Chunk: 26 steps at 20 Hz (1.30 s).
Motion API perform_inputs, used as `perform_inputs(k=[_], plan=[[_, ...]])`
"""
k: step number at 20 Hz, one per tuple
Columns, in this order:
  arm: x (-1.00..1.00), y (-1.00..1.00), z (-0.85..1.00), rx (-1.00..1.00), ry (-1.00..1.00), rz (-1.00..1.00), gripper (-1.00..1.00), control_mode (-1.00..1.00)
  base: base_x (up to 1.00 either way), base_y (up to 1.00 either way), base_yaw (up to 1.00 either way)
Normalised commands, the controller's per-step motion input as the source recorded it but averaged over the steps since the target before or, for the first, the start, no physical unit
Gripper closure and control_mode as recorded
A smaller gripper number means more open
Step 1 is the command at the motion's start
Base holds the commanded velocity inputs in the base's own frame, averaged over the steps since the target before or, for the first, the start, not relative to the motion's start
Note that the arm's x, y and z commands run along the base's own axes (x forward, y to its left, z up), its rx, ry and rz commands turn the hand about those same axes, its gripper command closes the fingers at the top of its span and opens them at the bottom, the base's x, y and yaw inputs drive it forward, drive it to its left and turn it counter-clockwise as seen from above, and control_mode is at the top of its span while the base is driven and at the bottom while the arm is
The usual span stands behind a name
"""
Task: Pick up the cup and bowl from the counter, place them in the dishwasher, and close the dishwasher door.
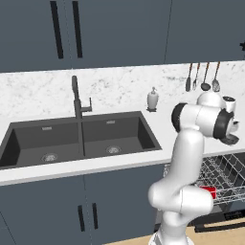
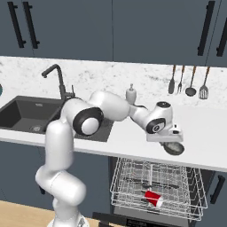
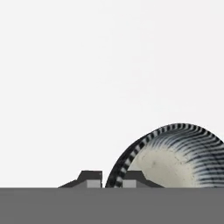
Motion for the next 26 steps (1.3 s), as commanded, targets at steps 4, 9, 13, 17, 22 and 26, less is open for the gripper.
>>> perform_inputs(k=[4, 9, 13, 17, 22, 26], plan=[[-1.00, 0.14, 0.24, 0.06, -0.35, 0.01, 1.00, -1.00, 0.00, 0.00, 0.00], [-1.00, 0.11, 0.19, 0.03, -0.19, 0.05, 1.00, -1.00, 0.00, 0.00, 0.00], [-0.92, 0.00, -0.17, 0.27, -0.11, 0.12, 1.00, -1.00, 0.00, 0.00, 0.00], [-0.20, -0.02, -0.74, 0.48, 0.00, 0.07, 1.00, -1.00, 0.00, 0.00, 0.00], [-0.08, 0.00, -0.67, 0.40, -0.08, 0.02, 1.00, -1.00, 0.00, 0.00, 0.00], [0.00, 0.04, -0.36, 0.27, -0.18, 0.01, 1.00, -1.00, 0.00, 0.00, 0.00]])
